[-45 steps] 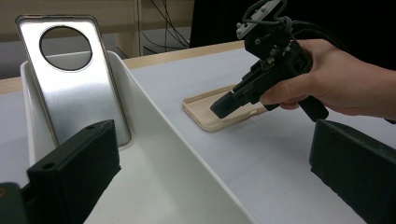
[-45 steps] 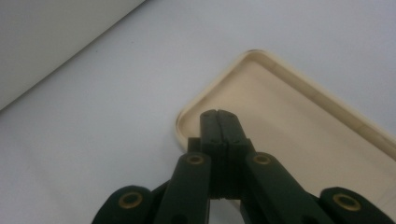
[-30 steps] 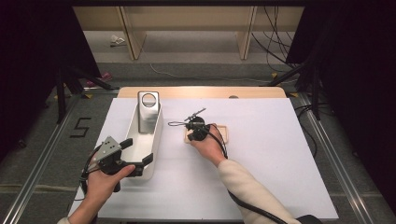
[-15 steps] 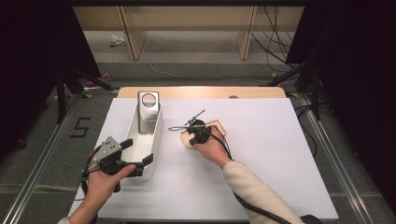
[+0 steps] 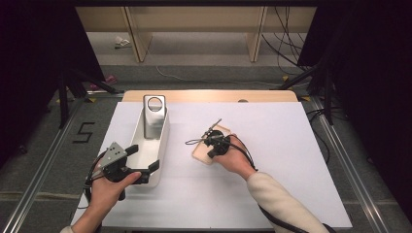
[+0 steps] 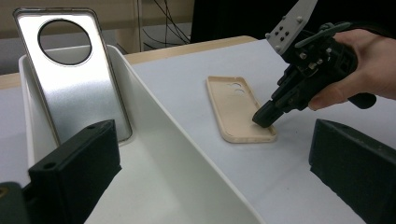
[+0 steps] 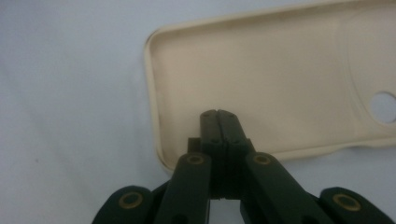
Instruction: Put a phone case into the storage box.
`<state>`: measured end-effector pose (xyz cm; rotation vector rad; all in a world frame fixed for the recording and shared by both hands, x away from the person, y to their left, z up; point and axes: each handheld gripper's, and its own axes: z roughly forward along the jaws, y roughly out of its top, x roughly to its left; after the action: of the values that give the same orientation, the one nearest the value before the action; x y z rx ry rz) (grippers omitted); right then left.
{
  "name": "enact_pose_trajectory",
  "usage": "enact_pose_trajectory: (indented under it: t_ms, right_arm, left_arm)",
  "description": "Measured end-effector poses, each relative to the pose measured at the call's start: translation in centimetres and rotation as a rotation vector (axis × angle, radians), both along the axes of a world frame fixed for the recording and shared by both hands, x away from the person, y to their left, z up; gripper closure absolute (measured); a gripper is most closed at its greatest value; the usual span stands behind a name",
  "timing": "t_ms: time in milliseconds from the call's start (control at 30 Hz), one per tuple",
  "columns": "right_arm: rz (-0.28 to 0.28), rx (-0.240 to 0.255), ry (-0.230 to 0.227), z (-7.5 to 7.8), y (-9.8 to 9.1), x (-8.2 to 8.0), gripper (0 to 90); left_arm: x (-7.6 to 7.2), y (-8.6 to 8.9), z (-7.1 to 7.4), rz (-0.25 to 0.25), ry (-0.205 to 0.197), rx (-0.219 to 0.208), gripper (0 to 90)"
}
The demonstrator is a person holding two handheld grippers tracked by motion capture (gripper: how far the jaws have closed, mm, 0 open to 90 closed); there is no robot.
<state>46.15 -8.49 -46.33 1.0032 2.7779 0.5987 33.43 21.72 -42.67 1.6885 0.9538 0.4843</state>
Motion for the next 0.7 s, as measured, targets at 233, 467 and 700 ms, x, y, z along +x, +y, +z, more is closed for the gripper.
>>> enact_pose_trajectory:
  t_ms: [233,467,700]
  right_arm:
    - [0.0,-0.031,0.002,0.2,-1.9,-0.3,90.0]
    - [-0.018,-0.034,0.001,0.3,-3.3,-0.2,90.0]
    - [-0.035,-0.027,-0.004,0.5,-4.2,-0.1,90.0]
  left_arm:
    - [0.0,0.0,0.0,-0.001,-0.003,0.0,1.3]
    - [0.0,-0.1,0.0,-0.004,-0.002,0.004,1.4]
    - [-0.1,-0.1,-0.1,-0.012,0.002,0.011,1.7]
